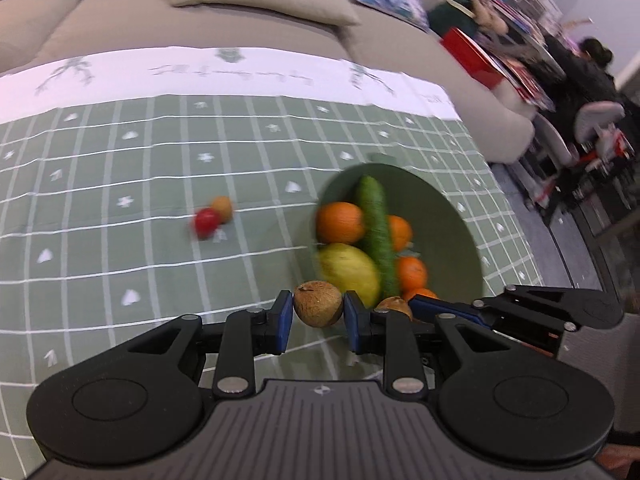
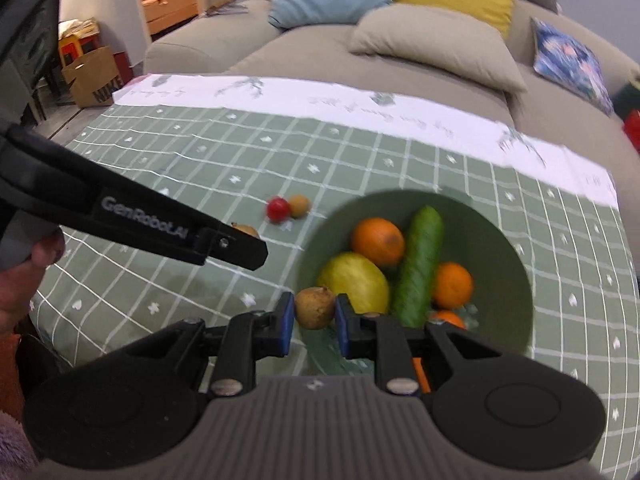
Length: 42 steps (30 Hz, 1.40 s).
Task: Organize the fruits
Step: 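Carry both small brown pears over the colander, then open the left tool to drop its pear while the right tool releases its pear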
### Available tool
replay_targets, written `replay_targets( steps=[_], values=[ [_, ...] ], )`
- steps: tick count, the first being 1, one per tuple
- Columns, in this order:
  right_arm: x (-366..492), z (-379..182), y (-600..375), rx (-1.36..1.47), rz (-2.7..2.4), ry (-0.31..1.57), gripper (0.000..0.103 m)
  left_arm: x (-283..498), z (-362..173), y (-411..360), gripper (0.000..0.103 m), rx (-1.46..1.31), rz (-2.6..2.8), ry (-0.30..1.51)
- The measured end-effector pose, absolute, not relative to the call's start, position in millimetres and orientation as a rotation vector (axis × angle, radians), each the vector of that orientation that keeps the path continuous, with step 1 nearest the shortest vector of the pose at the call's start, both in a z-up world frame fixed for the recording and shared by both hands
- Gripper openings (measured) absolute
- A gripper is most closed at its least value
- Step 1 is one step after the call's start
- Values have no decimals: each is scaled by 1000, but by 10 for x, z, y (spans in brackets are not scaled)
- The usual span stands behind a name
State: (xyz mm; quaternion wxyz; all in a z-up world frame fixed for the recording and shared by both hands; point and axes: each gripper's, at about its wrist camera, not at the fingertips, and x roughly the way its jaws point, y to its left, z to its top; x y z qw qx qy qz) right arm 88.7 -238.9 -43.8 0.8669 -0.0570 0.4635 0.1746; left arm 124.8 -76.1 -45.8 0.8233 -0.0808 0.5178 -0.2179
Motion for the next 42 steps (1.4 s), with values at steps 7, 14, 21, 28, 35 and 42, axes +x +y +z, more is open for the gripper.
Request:
replay_targets(
  steps=[7, 14, 21, 28, 35, 42],
  values=[
    [947, -539, -2837, -26, 336, 1053, 17, 1352, -521, -1153, 30, -142, -556, 1194],
    [1026, -645, -3064, 9, 367, 1133, 17, 1424, -662, -1482, 30, -118, -581, 1329],
    [1142, -797, -3107, 13, 403, 1195, 17, 1537, -828, -1618, 30, -105, -546, 1414],
    [1236, -944, -3086, 24, 444, 1248, 17, 1619, -991, -1677, 30, -68, -494, 1495],
    [1298, -1076, -3084, 55, 455, 1277, 17, 1701, -1012, -1760, 30, -28, -462, 1522],
    [1320, -1074, -3084, 34, 459, 1279, 17, 1696, -1033, -1831, 30, 0, -447, 1513]
  ],
)
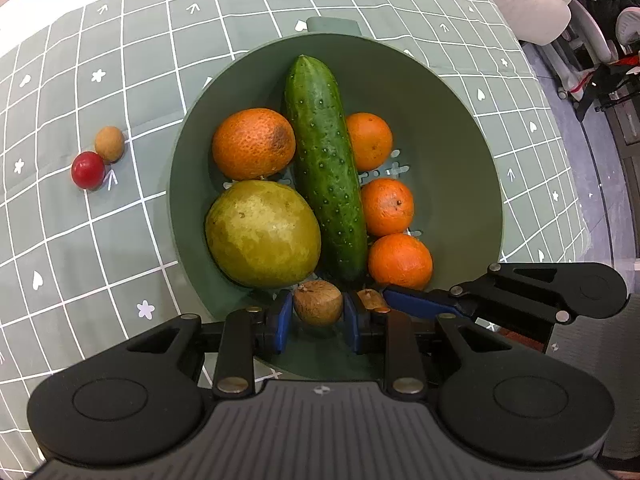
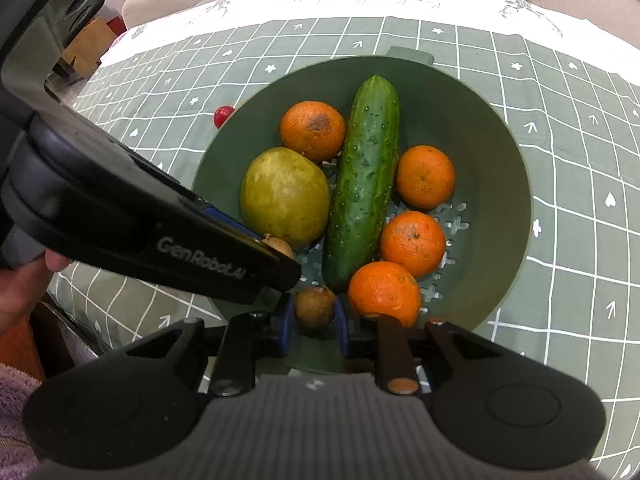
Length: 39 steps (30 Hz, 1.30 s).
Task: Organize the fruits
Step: 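Open the left tool to drop its pear while the right tool releases its pear, then move both open tools back to the red tomato and yellow fruit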
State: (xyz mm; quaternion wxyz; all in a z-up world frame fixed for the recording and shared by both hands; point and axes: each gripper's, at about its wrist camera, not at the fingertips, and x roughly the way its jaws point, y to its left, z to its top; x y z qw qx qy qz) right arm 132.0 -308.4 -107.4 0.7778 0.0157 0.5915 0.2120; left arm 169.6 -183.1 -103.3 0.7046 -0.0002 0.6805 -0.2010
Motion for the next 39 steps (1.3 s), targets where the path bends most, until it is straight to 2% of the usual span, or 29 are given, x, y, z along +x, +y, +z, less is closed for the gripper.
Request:
replay_targets(
  steps=[6, 8, 9, 11, 14, 19, 30, 39],
  values=[
    [1330, -1076, -3086, 42, 449, 1284, 19, 1691, -1022, -1819, 37, 19, -452, 1502],
    [1323, -1075, -3089, 43, 447, 1286, 19, 1676, -996, -1823, 45, 33, -460, 1489],
    [1317, -1070, -3088, 43, 445, 1287, 19, 1669, -978, -1815, 53, 30, -460, 1486],
    [1299, -1048, -3086, 38, 437, 1283, 21, 1650, -939, -1786, 53, 16, -464, 1478],
    [1258, -975, -3082, 32, 423, 1264, 31, 1622, -875, -1733, 53, -5, -472, 1461],
    [1175, -827, -3053, 25, 401, 1227, 31, 1527, -700, -1582, 53, -40, -496, 1407],
    [956, -521, -2786, 66, 347, 1118, 34, 1199, -270, -1063, 53, 50, -508, 1163],
    [891, -395, -2387, 93, 349, 1022, 35, 968, -208, -569, 53, 123, -448, 1026]
  ],
)
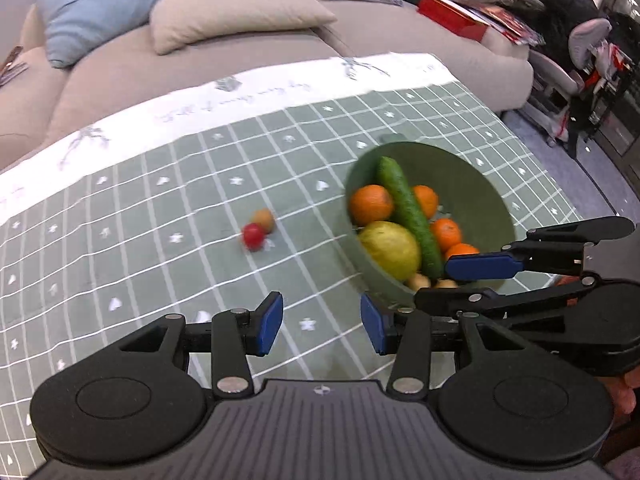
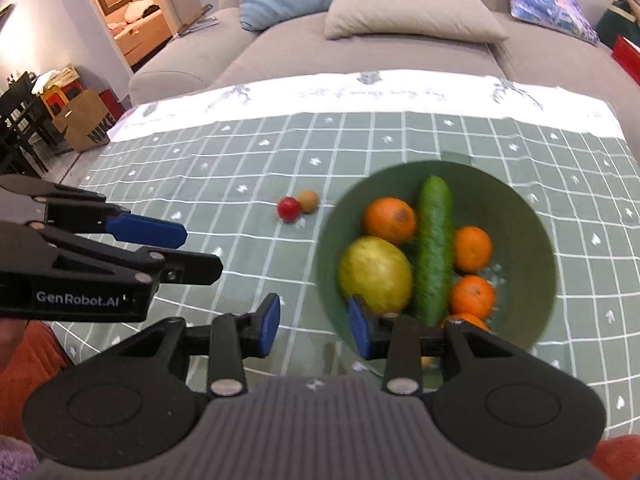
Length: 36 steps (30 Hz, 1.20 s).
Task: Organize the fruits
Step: 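Move both open tools back to the red tomato and yellow fruit, then grasp the red cherry tomato with the left tool while the right tool grasps the small yellow fruit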
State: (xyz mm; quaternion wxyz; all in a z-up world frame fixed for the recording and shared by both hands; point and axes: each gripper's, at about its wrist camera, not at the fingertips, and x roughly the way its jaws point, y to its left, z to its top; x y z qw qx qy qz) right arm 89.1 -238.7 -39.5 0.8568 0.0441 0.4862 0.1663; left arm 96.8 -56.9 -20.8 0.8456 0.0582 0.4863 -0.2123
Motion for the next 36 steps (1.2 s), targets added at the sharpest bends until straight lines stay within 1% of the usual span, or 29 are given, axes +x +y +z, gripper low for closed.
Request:
replay_targets(
  steps=[7, 18, 29, 34, 36],
  values=[
    [927, -375, -2034, 39, 395, 967, 35, 935, -251, -261, 53, 136, -379, 962],
    [1130, -457, -1722, -60, 415, 949, 35, 1115, -448, 8, 53, 109, -274, 973],
    [1671, -598, -1580, -211, 488, 949, 34, 1463, -624, 12, 53, 66, -293, 993],
    [1982, -684, -1618, -255, 510, 963, 33, 1650, -722, -67, 53, 53, -324, 986],
    [2089, -727, -1647, -271, 511, 969, 28, 1710, -775, -106, 53, 49, -338, 987]
  ],
)
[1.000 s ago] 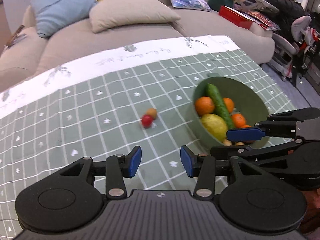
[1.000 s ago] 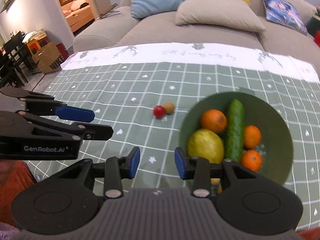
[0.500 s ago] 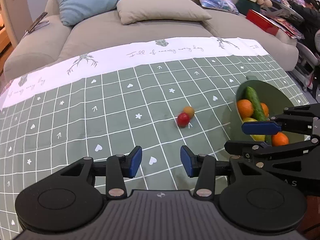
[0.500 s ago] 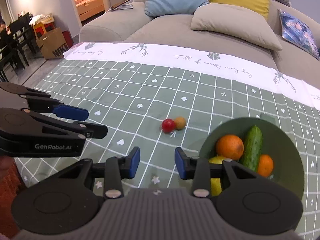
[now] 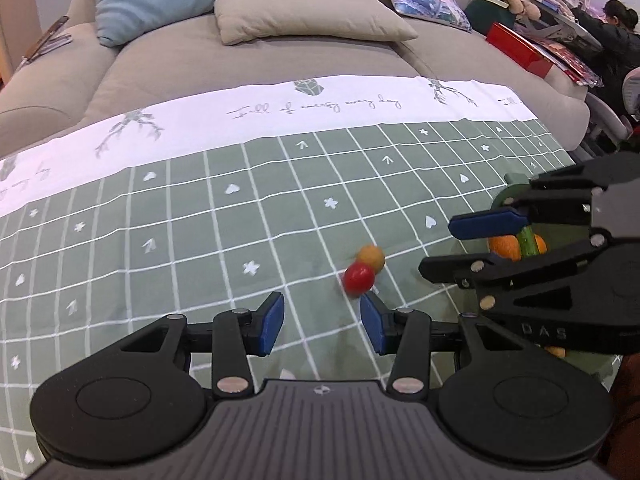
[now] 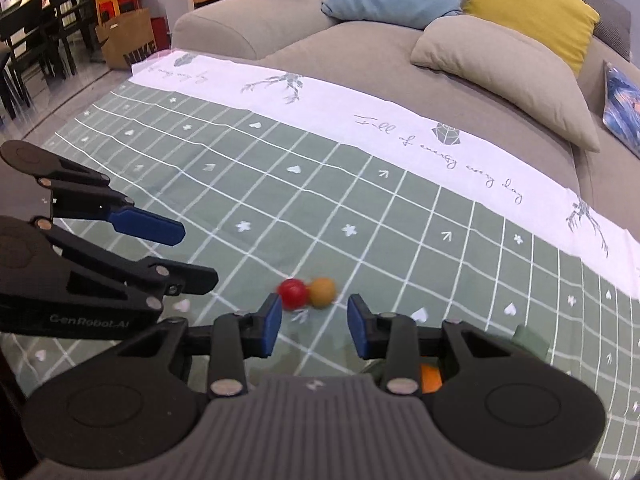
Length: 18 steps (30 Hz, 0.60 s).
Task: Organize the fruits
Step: 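Grasp the red cherry tomato with the left tool while the right tool grasps the small yellow fruit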
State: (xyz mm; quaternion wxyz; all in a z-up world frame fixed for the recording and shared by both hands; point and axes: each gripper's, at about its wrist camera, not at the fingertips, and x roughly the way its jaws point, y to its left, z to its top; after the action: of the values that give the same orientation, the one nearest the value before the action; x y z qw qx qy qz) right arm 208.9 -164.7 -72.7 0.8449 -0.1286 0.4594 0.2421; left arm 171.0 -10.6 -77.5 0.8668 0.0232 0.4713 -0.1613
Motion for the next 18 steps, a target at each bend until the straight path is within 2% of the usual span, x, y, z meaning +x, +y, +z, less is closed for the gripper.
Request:
replay_targets(
  steps=[13, 18],
  values=[
    [2383, -929, -1799, -280, 551, 1011, 16, 2165, -1255, -354, 52, 2, -422, 1080],
    [2437, -993, -1799, -277, 569, 1021, 16, 2228, -1348, -392, 45, 5, -427, 1103]
  ],
)
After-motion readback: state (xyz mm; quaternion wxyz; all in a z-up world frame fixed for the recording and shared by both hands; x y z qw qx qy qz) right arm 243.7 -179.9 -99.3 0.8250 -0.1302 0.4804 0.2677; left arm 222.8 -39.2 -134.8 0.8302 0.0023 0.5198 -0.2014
